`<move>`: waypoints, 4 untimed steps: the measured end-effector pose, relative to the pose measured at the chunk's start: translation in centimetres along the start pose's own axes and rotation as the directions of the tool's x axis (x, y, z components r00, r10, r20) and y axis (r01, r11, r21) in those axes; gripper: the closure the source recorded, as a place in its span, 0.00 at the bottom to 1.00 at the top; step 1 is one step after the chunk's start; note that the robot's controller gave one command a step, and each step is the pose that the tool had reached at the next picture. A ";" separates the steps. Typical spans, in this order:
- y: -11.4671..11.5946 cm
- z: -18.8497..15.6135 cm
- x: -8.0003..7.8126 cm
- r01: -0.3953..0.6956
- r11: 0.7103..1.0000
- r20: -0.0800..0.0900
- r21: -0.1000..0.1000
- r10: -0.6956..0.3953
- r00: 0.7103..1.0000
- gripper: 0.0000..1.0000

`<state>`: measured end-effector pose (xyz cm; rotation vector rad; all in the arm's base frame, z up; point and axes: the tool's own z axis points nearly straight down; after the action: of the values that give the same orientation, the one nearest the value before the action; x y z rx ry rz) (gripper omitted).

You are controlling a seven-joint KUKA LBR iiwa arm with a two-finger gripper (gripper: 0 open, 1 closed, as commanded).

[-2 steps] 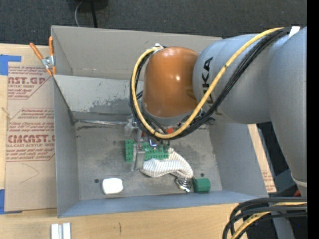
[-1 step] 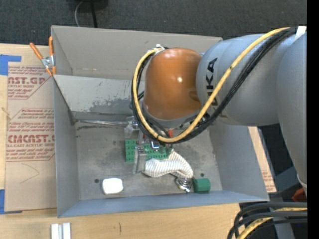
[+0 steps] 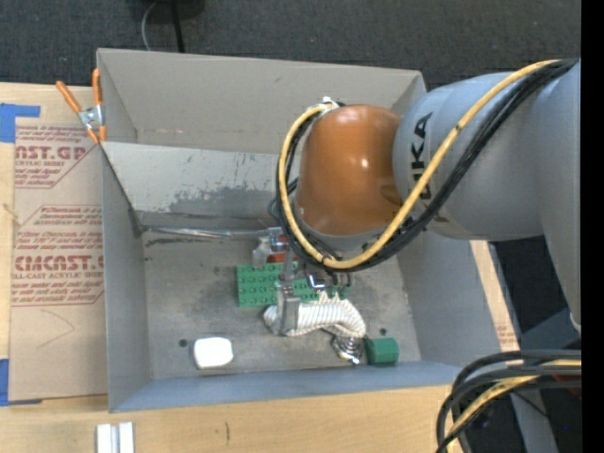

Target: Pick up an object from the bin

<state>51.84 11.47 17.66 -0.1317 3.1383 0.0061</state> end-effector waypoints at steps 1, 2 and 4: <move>-3.2 2.6 -0.9 -0.072 0.997 -0.003 0.006 0.072 0.997 0.00; -4.4 6.8 -2.2 -0.218 0.976 0.006 -0.002 0.218 0.976 0.00; -3.8 10.5 -1.6 -0.215 0.977 0.008 -0.003 0.215 0.976 1.00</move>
Offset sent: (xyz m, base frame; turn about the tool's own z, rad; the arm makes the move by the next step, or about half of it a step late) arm 0.0328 -0.0579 -0.0990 0.2150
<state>53.79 7.88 7.12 0.2086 3.1261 0.0097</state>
